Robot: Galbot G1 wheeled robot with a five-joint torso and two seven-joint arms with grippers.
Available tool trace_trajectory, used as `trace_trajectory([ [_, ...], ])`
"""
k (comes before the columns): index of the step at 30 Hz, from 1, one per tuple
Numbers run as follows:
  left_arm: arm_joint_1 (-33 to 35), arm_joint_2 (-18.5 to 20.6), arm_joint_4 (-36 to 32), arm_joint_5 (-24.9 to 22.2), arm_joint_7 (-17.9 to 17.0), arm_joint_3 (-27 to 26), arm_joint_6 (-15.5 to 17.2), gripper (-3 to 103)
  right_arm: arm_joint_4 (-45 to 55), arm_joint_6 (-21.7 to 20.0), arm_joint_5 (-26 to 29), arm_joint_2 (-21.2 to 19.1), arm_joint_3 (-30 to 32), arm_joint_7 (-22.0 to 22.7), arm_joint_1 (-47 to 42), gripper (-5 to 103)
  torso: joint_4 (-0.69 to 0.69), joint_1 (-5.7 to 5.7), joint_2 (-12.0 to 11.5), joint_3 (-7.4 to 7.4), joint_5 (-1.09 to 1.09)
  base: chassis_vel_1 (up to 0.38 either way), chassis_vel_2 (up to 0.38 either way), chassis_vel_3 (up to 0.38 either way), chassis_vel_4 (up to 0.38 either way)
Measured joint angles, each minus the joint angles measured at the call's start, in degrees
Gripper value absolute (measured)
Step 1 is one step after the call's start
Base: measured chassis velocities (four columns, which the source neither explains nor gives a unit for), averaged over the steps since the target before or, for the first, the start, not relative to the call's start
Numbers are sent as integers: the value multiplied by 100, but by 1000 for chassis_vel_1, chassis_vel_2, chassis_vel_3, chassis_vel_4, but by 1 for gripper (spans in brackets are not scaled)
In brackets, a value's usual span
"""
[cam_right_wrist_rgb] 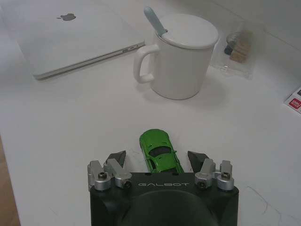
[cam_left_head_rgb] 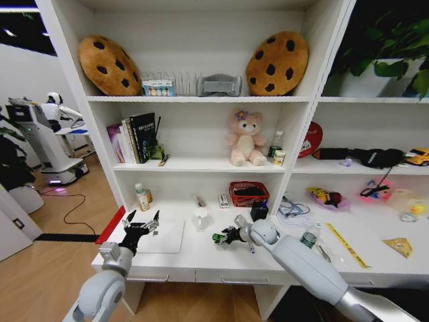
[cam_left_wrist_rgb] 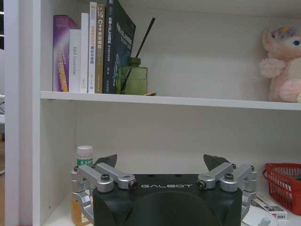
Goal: Organize the objects on the table.
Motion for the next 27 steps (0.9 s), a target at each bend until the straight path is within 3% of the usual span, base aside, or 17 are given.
trace_trajectory([
  [9,0,0,0,0,0,0,0,100,-17,-10,-55,-30,5,6,-8,76,0,0,0,0,0,0,0,0,0],
  [11,0,0,0,0,0,0,0,100,-16,-10,-54,-33,14,5,-10,71,0,0,0,0,0,0,0,0,0],
  [13,0,0,0,0,0,0,0,100,-16,-10,-50,-30,21,2,-10,56,0,0,0,0,0,0,0,0,0],
  [15,0,0,0,0,0,0,0,100,-17,-10,-50,-25,21,1,-10,56,0,0,0,0,0,0,0,0,0],
  [18,0,0,0,0,0,0,0,100,-23,-14,-49,-3,20,2,-5,40,0,0,0,0,0,0,0,0,0],
  [20,0,0,0,0,0,0,0,100,-23,-20,-49,1,15,3,3,35,0,0,0,0,0,0,0,0,0],
  [27,0,0,0,0,0,0,0,100,21,-43,-40,3,15,30,11,33,0,0,-1,0,0,0,0,0,0],
])
